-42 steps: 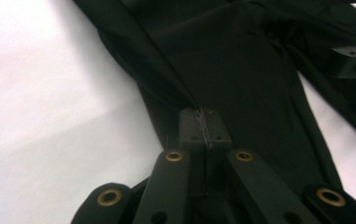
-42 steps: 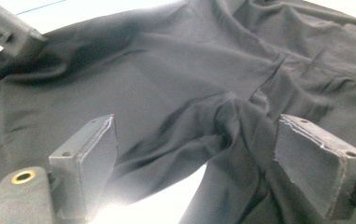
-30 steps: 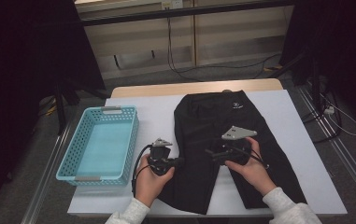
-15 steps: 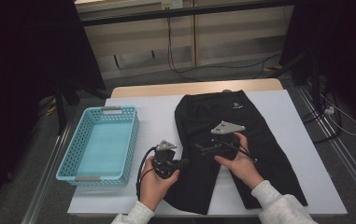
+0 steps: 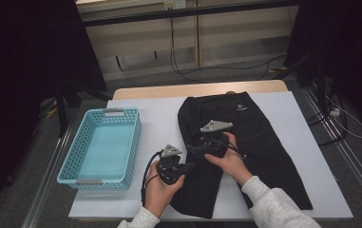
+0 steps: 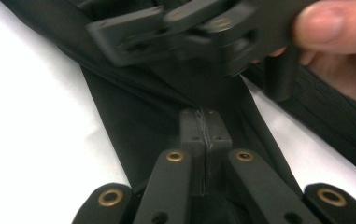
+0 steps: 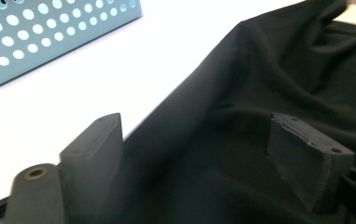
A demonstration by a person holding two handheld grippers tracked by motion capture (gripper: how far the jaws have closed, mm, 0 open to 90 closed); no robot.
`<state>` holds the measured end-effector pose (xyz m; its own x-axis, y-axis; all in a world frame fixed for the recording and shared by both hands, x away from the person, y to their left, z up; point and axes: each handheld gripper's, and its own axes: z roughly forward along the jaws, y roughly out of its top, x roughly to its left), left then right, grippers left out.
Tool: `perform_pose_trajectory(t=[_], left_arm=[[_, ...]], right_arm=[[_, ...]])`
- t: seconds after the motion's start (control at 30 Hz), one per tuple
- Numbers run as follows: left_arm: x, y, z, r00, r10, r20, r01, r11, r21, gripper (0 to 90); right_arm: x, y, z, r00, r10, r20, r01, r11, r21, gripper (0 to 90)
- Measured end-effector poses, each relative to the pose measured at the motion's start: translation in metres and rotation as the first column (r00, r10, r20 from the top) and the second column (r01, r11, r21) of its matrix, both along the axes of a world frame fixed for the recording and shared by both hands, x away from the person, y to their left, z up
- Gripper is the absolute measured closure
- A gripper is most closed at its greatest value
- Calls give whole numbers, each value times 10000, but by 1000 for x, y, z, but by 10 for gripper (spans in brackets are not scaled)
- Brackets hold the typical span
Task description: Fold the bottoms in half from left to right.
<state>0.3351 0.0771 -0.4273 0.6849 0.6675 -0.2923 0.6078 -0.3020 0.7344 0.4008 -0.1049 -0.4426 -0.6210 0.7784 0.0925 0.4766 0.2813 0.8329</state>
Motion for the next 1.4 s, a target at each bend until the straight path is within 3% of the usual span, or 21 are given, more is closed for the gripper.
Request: perform_pose_trajectory(t=[0.07, 0.2, 0.27, 0.33, 0.43, 0.57, 0.63, 0.77, 0.9, 1.13, 1.23, 1.4], left_arm=[[0, -1, 1, 10000, 4, 88, -4, 10000, -21, 896], [-1, -2, 2, 9995, -21, 318, 22, 10000, -48, 898], [-1, -3, 2, 9992, -61, 391, 64, 9999, -84, 898], [-1, -2, 3, 9989, -62, 460, 70, 9998, -177, 899], [-2, -3, 7, 9975, -117, 698, 152, 9986, -500, 899], [-3, -11, 11, 9947, -362, 965, 434, 9964, -733, 900], [-2, -15, 10, 9951, -474, 864, 545, 9952, -817, 900], [-2, -22, 4, 9949, -768, 658, 815, 9941, -720, 899], [-2, -30, 2, 9930, -1069, 501, 1095, 9925, -539, 899], [-1, -29, 3, 9925, -1186, 300, 1201, 9913, -543, 899], [0, -27, 2, 9933, -1121, 273, 1134, 9921, -534, 898], [1, -22, 2, 9943, -1052, 153, 1059, 9929, -547, 898]], right_arm=[[3, 6, -3, 9999, 123, -76, -124, 9998, -154, 293], [8, 12, -8, 9996, 268, -94, -274, 9976, -641, 648], [10, 10, -7, 9993, 319, -170, -328, 9980, -538, 828], [12, 3, -3, 9995, 308, -86, -311, 9985, -444, 895], [12, -13, 7, 10000, -57, -37, 57, 10000, 35, 900], [1, -33, 22, 9992, -268, 288, 272, 9996, -119, 900], [-6, -44, 25, 9985, -469, 293, 479, 9984, -312, 900], [-21, -68, 19, 9960, -887, -129, 880, 9949, -497, 899], [-28, -79, 8, 9956, -805, -487, 770, 9945, -706, 836], [-19, -76, 4, 9933, -1107, -341, 1081, 9916, -708, 579], [-9, -81, 5, 9888, -1420, -464, 1407, 9896, -303, 496], [12, -87, 6, 9826, -1793, -486, 1800, 9836, 95, 456]])
